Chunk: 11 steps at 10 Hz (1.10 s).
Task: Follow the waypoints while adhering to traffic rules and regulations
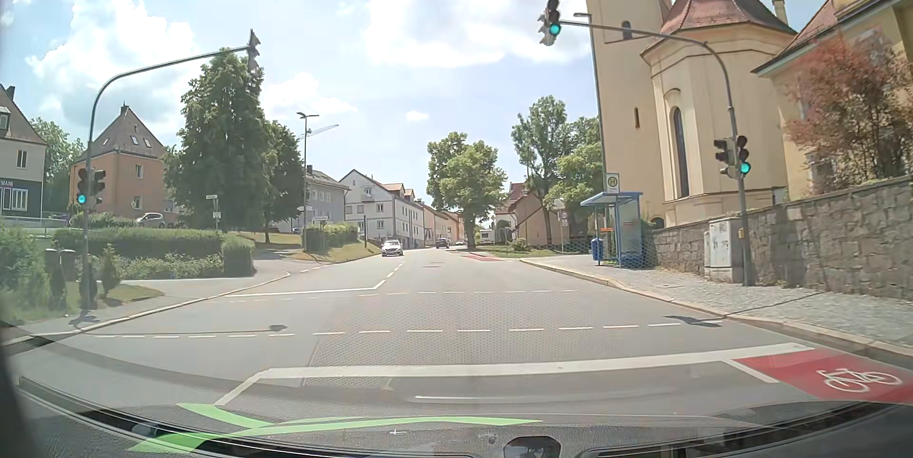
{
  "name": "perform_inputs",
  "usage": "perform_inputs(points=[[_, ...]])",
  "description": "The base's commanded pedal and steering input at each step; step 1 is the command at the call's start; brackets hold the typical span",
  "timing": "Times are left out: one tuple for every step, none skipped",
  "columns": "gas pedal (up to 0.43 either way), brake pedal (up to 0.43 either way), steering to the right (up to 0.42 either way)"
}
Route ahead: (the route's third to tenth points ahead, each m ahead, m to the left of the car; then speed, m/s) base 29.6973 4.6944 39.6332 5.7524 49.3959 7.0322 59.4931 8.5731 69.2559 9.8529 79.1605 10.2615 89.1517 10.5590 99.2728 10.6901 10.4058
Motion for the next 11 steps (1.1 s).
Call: perform_inputs(points=[[0.248, 0.0, -0.041], [0.248, 0.0, -0.041], [0.248, 0.0, -0.04], [0.248, 0.0, -0.038], [0.248, 0.0, -0.036], [0.248, 0.0, -0.035], [0.26, 0.0, -0.033], [0.26, 0.0, -0.032], [0.26, 0.0, -0.03], [0.268, 0.0, -0.03], [0.268, 0.0, -0.029]])
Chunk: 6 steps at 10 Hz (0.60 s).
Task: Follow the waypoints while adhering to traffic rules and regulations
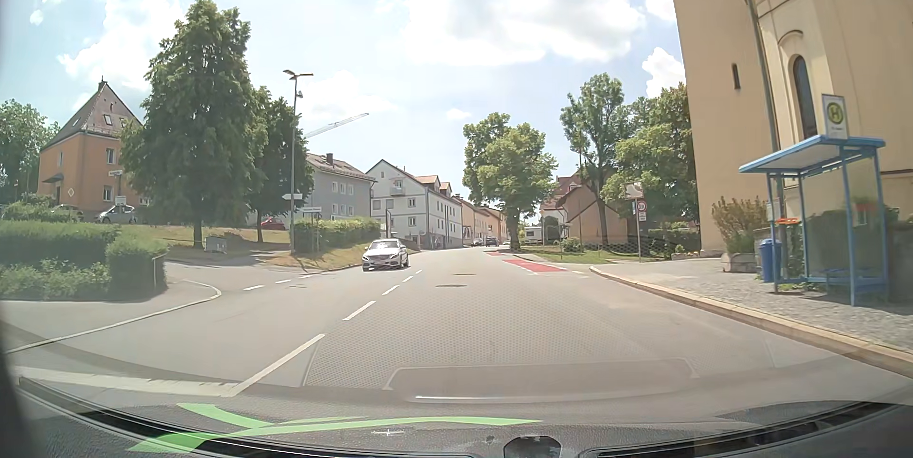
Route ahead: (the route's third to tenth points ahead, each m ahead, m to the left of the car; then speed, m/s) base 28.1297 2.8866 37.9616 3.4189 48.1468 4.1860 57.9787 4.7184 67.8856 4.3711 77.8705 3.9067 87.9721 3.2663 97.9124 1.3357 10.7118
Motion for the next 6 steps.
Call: perform_inputs(points=[[0.268, 0.0, -0.027], [0.268, 0.0, -0.026], [0.268, 0.0, -0.024], [0.28, 0.0, -0.021], [0.28, 0.0, -0.019], [0.28, 0.0, -0.018]])
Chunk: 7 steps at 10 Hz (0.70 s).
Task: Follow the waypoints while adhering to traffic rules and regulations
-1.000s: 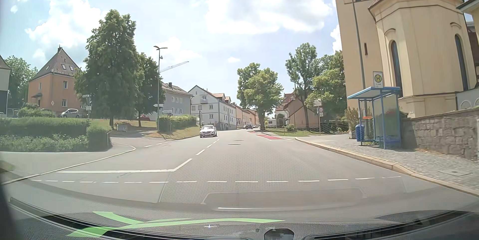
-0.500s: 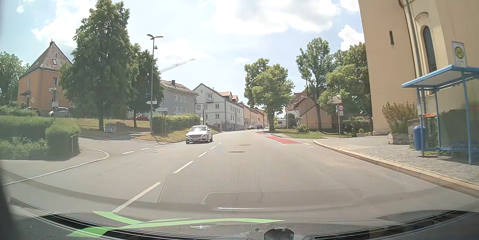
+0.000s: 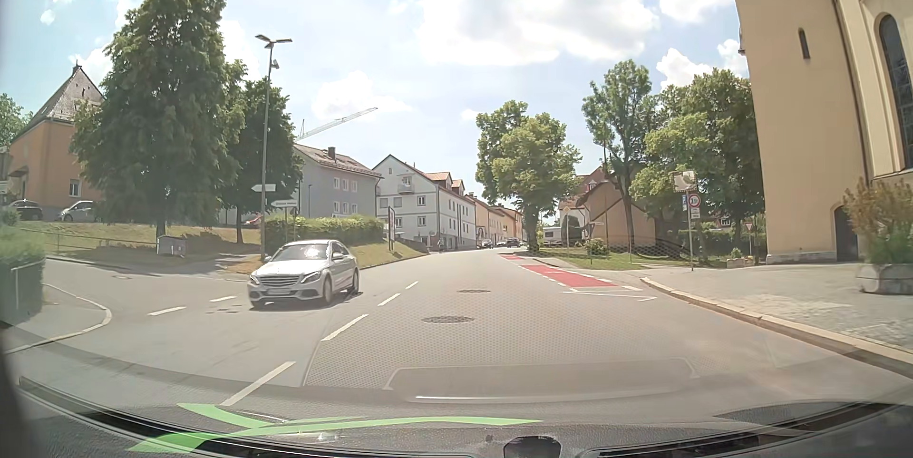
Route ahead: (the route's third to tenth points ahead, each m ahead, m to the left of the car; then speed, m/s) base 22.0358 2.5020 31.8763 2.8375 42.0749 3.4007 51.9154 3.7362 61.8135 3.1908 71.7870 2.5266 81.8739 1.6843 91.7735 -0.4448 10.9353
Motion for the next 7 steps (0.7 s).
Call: perform_inputs(points=[[0.28, 0.0, -0.018], [0.287, 0.0, -0.017], [0.287, 0.0, -0.016], [0.287, 0.0, -0.015], [0.287, 0.0, -0.013], [0.287, 0.0, -0.012], [0.287, 0.0, -0.013]])
